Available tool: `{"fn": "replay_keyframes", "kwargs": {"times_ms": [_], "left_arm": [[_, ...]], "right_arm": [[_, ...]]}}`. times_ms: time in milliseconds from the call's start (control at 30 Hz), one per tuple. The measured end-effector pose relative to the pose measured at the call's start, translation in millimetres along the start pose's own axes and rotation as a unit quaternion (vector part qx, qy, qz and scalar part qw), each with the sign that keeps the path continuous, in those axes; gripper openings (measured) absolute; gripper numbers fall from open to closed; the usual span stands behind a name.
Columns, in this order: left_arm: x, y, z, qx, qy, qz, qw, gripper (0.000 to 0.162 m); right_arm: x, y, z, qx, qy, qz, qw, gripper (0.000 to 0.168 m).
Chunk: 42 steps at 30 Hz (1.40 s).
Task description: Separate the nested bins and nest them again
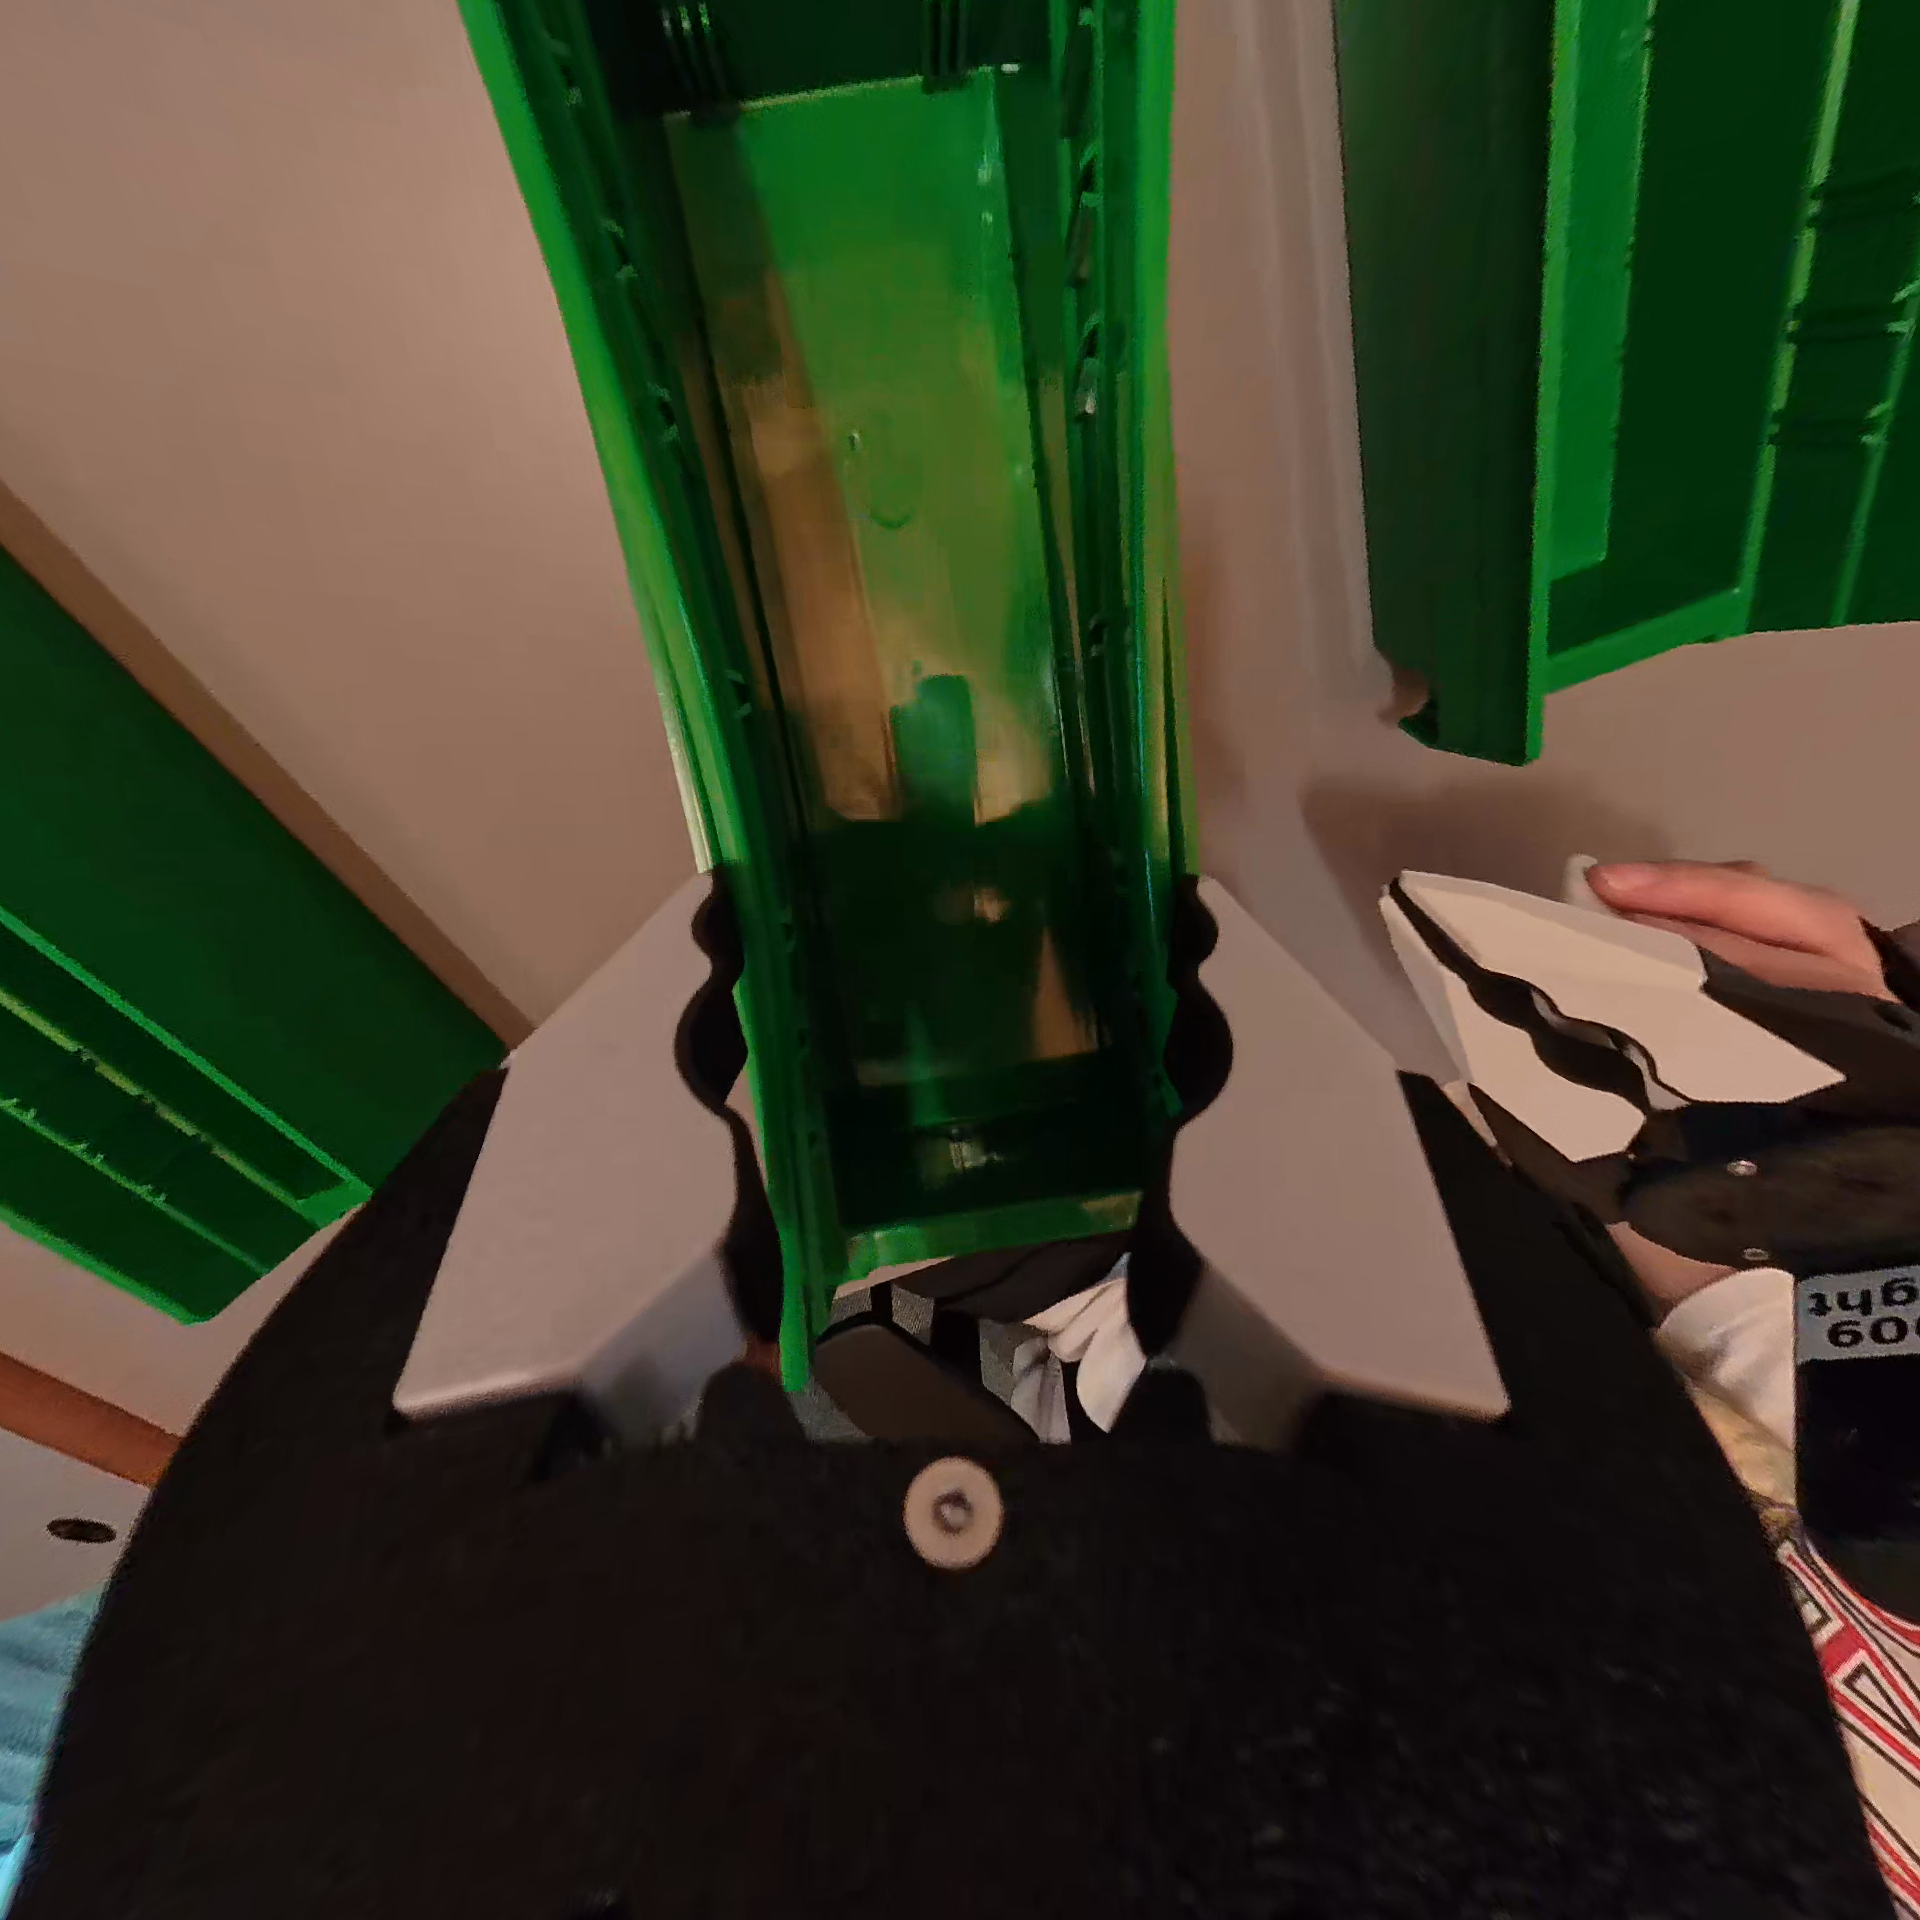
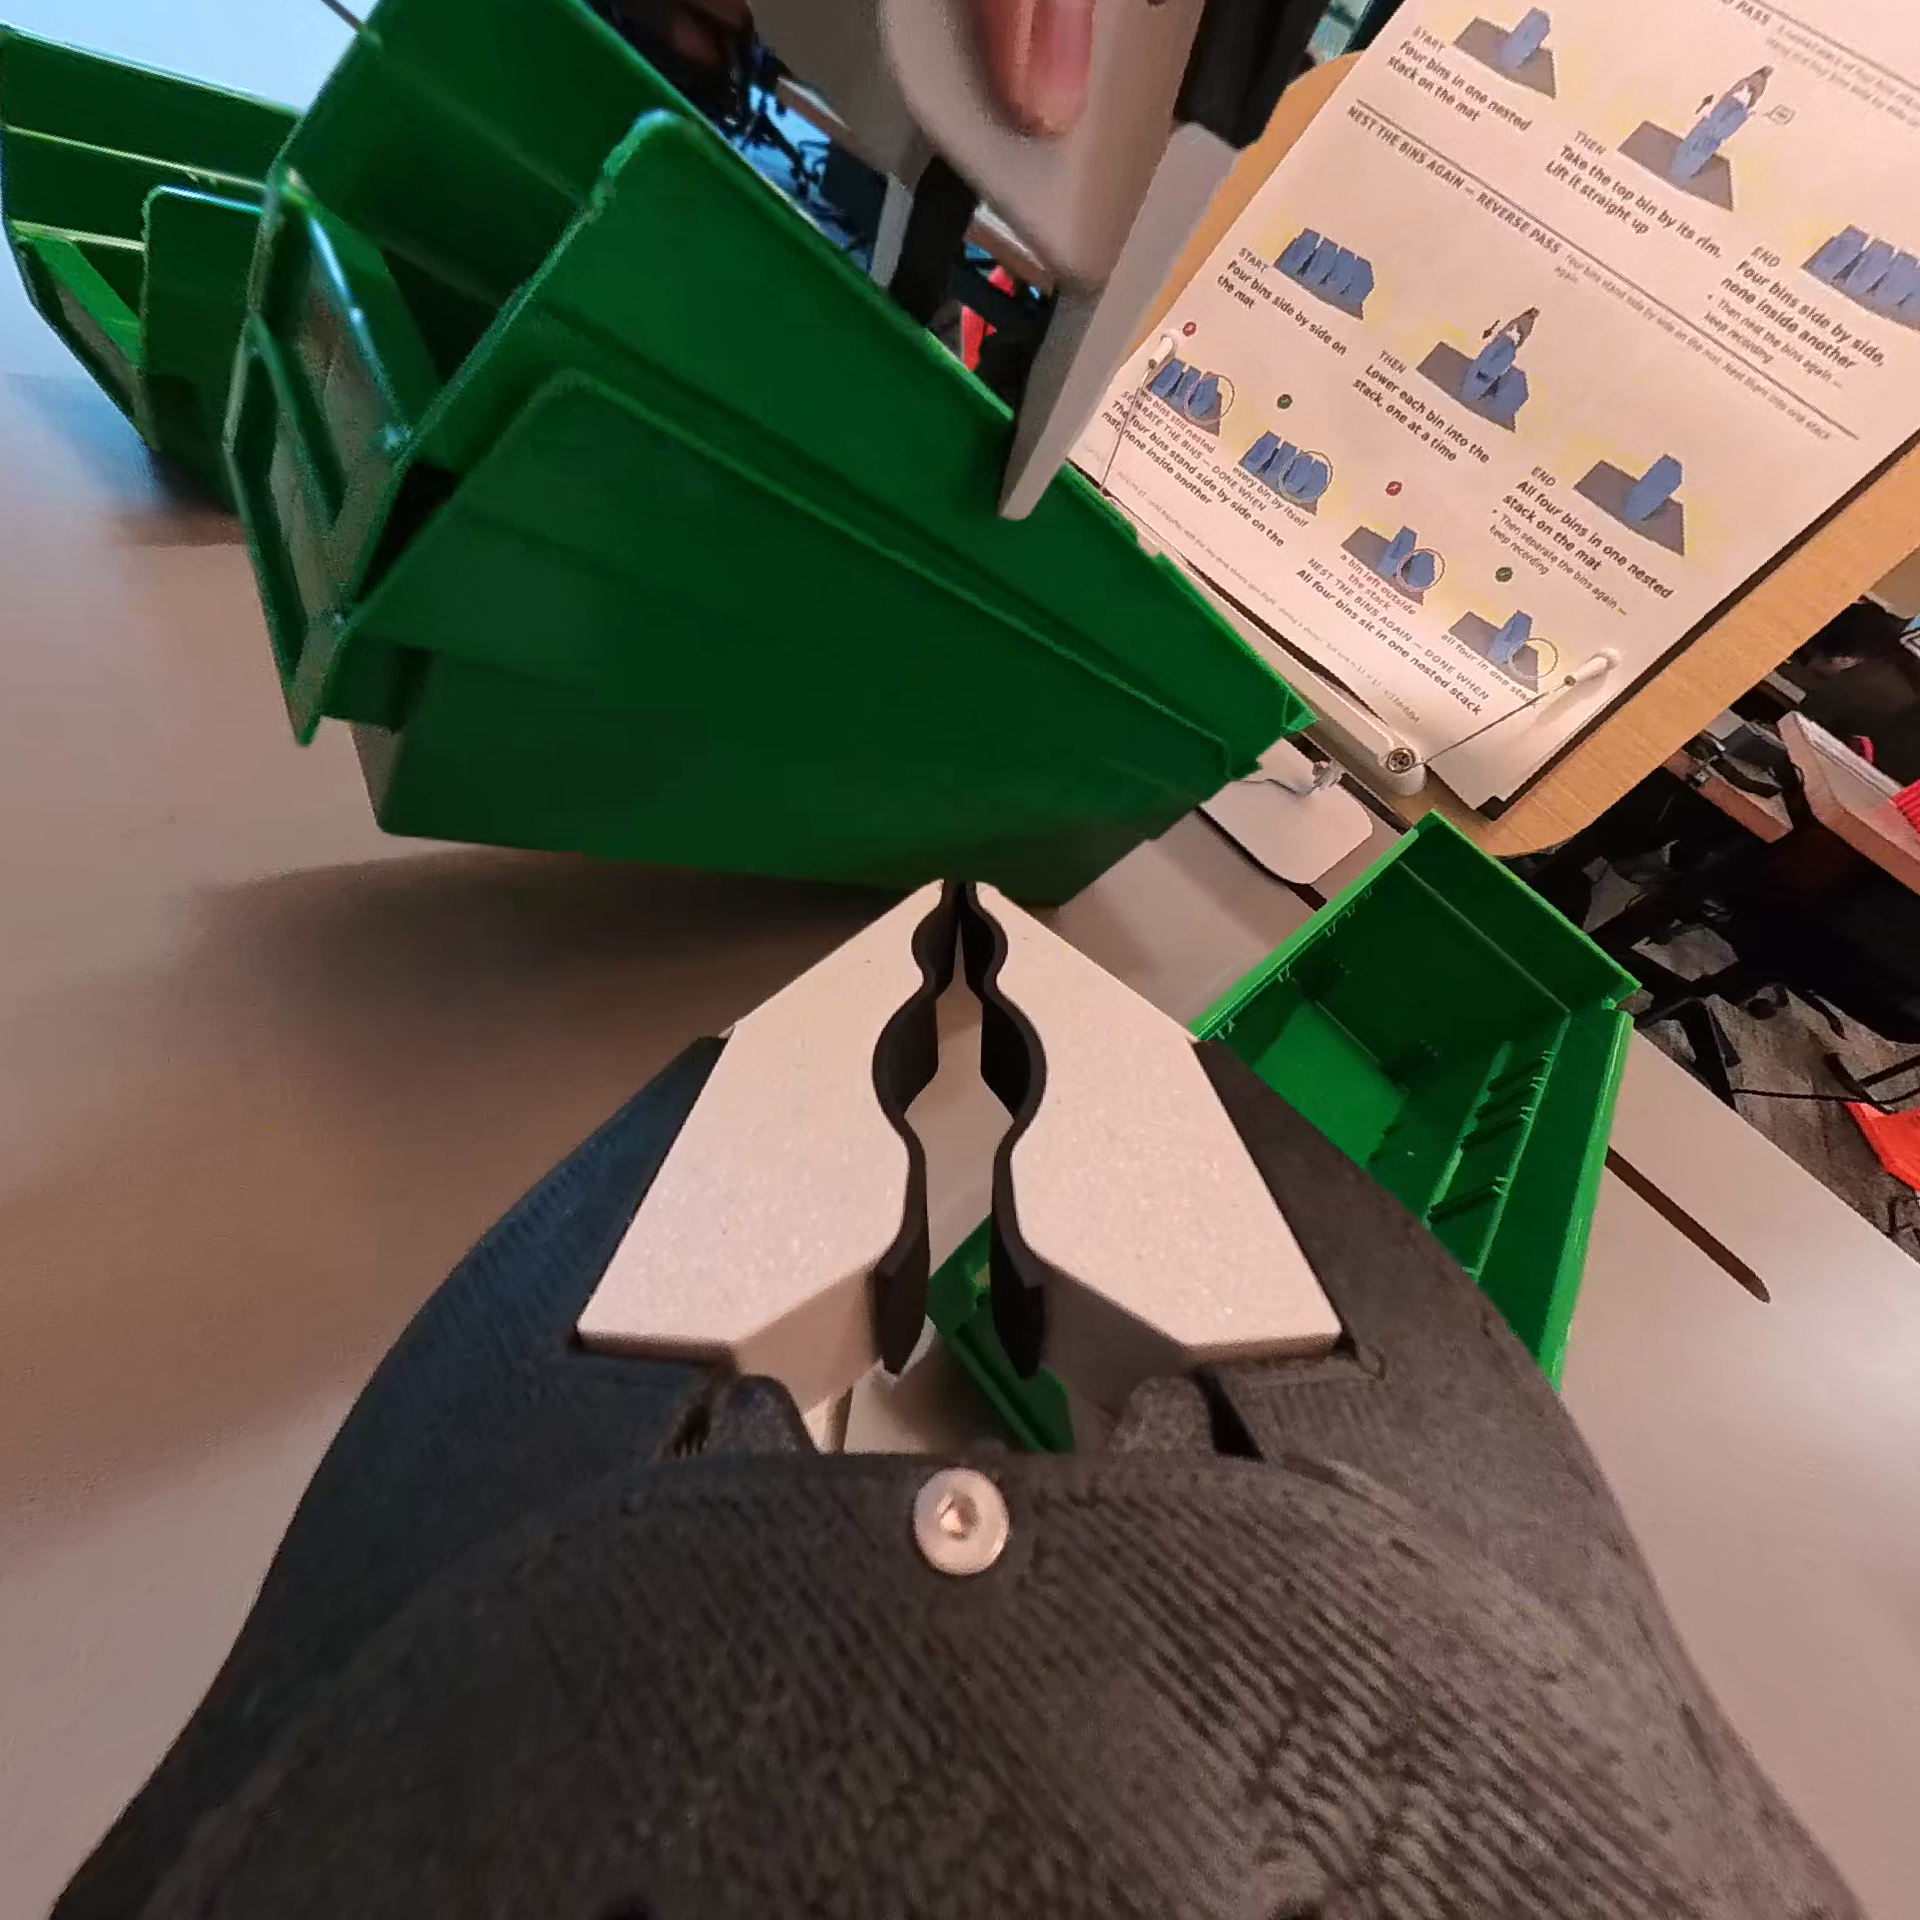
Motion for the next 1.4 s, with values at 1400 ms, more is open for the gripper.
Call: {"fn": "replay_keyframes", "kwargs": {"times_ms": [1400], "left_arm": [[71.5,40.7,4.8,0.075,0.075,-0.061,0.992,0.111]], "right_arm": [[-13.6,2.6,-5.8,0.007,0.000,0.024,1.000,0.000]]}}
Point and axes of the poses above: each gripper's, where its closed fingertips meet, y out along the fingers, x out of its top, z = x × y across the jaws, the point moved 5 cm from there along -y, back along the fingers, and after that the axes turned 1 degree about -y, right-handed, at the moved point
